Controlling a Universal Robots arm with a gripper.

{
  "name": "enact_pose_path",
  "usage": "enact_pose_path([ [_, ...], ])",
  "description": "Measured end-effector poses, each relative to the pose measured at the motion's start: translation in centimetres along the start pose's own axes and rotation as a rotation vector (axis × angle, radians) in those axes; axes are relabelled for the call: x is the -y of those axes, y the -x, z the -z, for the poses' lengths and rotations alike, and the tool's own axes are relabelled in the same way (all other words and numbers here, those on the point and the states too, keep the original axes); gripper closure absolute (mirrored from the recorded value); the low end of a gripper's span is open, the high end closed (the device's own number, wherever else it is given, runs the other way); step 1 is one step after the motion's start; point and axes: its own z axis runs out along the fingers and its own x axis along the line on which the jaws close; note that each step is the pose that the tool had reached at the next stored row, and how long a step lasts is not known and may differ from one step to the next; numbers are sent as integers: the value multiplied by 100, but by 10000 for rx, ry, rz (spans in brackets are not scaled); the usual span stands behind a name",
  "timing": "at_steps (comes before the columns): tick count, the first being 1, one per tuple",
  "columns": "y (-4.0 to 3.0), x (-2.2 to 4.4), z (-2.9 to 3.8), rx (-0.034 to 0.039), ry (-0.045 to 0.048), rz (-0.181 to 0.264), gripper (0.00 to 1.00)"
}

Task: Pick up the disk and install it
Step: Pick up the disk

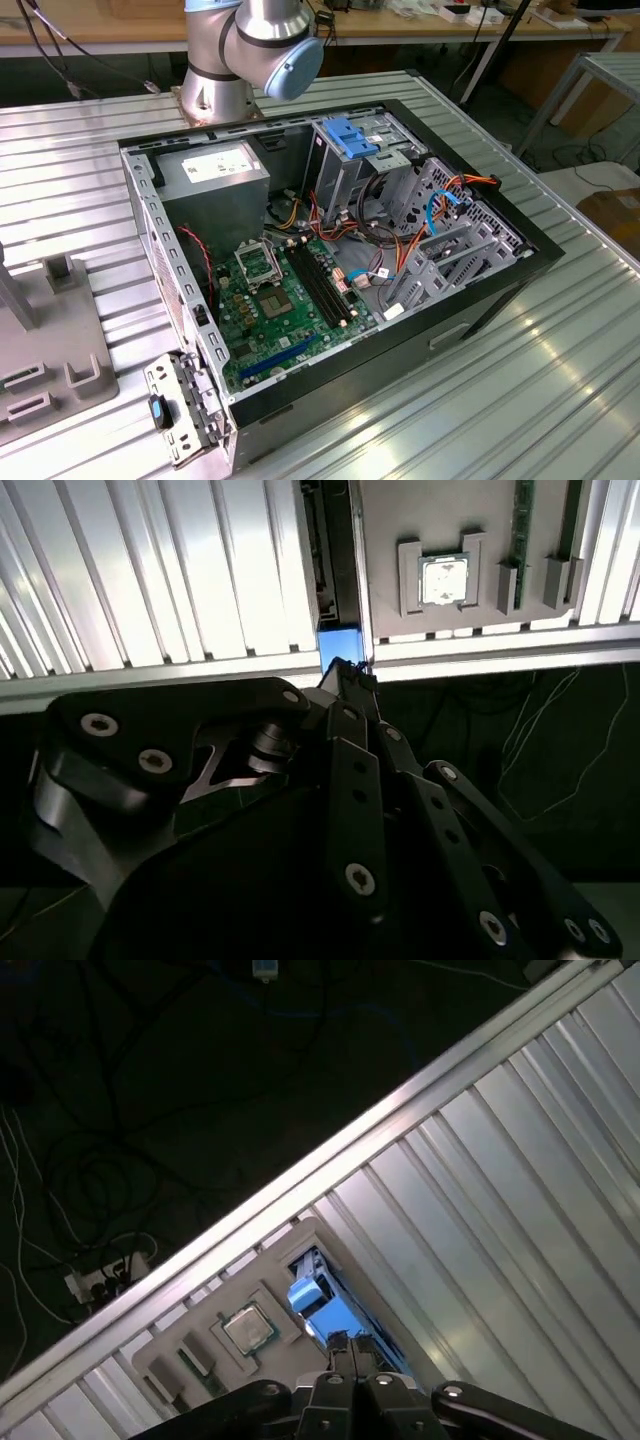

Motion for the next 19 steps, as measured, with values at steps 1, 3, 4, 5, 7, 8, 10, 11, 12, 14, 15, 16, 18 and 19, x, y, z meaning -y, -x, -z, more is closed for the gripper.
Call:
enact_pose_path([
  [1,0,0,0,2,6,194,89],
  [3,0,0,0,11,24,911,89],
  [4,0,0,1,12,27,1030,89],
  [5,0,0,1,12,29,1119,89],
  [7,0,0,0,18,39,1493,89],
  [8,0,0,0,23,48,1858,89],
  [10,0,0,-1,30,60,2292,89],
  [11,0,0,-1,32,64,2444,89],
  [12,0,0,-2,34,69,2628,89],
  [14,0,0,-3,42,83,3142,89],
  [15,0,0,-3,45,90,3407,89],
  [16,0,0,-4,48,94,3563,89],
  [18,0,0,-6,59,115,4352,89],
  [19,0,0,-6,62,120,4534,89],
])
